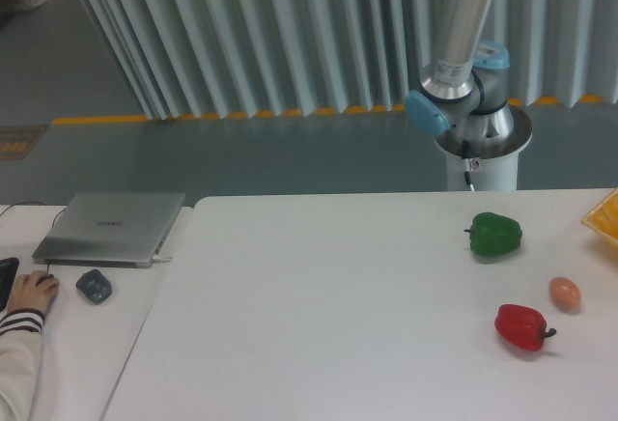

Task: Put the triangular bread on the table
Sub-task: 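Grasp the triangular bread slice from the yellow plate and lift it, then carry the bread slice over the table and lower it beside the red pepper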

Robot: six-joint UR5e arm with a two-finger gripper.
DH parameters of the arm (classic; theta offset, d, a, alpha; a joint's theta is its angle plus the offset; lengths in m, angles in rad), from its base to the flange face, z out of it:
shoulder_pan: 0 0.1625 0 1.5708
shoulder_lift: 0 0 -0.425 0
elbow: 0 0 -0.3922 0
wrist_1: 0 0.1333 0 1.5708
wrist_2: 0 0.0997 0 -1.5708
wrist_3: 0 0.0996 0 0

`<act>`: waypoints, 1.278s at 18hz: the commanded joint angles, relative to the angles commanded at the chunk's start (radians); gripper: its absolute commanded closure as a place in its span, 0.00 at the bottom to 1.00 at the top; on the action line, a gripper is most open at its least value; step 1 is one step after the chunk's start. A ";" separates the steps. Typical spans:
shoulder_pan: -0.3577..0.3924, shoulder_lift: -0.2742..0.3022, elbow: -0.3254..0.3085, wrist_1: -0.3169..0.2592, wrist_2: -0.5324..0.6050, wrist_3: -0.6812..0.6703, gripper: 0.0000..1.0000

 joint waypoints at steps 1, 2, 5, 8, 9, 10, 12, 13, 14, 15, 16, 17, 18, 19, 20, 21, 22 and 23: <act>-0.005 0.015 -0.002 -0.005 -0.023 -0.043 0.52; -0.021 0.019 0.000 -0.005 -0.042 -0.090 0.52; -0.081 0.025 0.006 -0.005 -0.095 -0.221 0.52; -0.136 0.038 0.005 -0.006 -0.114 -0.327 0.52; -0.158 0.039 0.003 -0.005 -0.115 -0.366 0.52; -0.196 0.040 0.002 0.000 -0.114 -0.444 0.52; -0.256 0.043 -0.006 0.006 -0.088 -0.518 0.52; -0.273 0.042 -0.009 0.001 -0.080 -0.525 0.52; -0.294 0.042 -0.026 0.003 -0.085 -0.542 0.52; -0.314 0.040 -0.028 0.003 -0.082 -0.546 0.52; -0.343 0.035 -0.029 0.000 -0.080 -0.552 0.52; -0.360 0.032 -0.031 0.001 -0.079 -0.566 0.52; -0.388 0.023 -0.031 0.006 -0.074 -0.609 0.52; -0.408 0.016 -0.031 0.006 -0.057 -0.627 0.52; -0.438 0.008 -0.032 0.006 -0.025 -0.641 0.52; -0.465 0.002 -0.029 0.003 0.004 -0.663 0.52; -0.475 0.000 -0.034 0.003 0.018 -0.687 0.52; -0.488 -0.001 -0.043 0.003 0.016 -0.701 0.52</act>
